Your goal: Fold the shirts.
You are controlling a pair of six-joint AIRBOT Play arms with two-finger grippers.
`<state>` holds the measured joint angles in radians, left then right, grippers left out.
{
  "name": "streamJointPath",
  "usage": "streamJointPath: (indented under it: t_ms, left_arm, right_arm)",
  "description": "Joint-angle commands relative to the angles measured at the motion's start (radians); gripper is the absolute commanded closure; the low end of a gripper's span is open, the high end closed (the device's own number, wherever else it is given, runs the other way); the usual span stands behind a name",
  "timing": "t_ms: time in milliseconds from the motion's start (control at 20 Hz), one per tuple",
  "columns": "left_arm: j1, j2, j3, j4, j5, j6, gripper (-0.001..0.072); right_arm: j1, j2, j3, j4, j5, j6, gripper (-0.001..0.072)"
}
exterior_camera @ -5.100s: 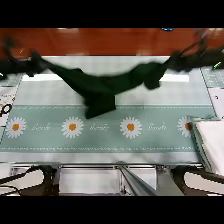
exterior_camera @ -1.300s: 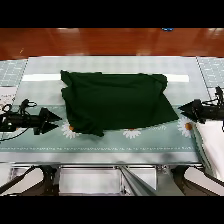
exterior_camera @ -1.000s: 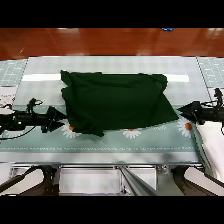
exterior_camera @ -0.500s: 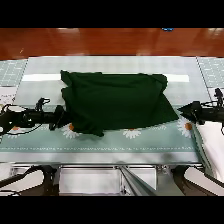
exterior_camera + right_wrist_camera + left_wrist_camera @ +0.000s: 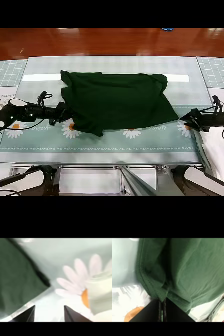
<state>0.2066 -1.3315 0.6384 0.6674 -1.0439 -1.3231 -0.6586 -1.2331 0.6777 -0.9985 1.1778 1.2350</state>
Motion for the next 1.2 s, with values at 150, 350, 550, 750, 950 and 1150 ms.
streamJointPath:
  t_ms: [150,350,550,750,950,1150]
  left_arm:
    - [-0.002,-0.001,0.006,-0.002,-0.010,0.003,0.0686]
    - [-0.001,-0.001,0.006,-0.002,-0.006,0.003,0.0686]
    - [0.034,0.032,0.091,-0.002,-0.027,0.006,0.0686]
    - [0.121,0.125,0.372,-0.003,-0.111,0.001,0.0686]
    - [0.162,0.183,0.771,-0.003,-0.214,-0.032,0.0686]
    - [0.193,0.211,1.167,-0.002,-0.262,-0.063,0.0687]
  right_arm:
    - [0.075,-0.136,0.001,0.176,-0.101,-0.041,0.0296]
    - [0.189,-0.246,0.065,0.241,-0.161,-0.047,0.0330]
    - [0.281,-0.260,0.217,0.238,-0.065,-0.049,0.0682]
    - [0.343,-0.189,0.579,0.172,0.072,0.053,0.0683]
    - [0.429,-0.091,0.989,0.058,0.109,0.146,0.0683]
    - [0.469,0.014,1.319,-0.053,0.143,0.203,0.0683]
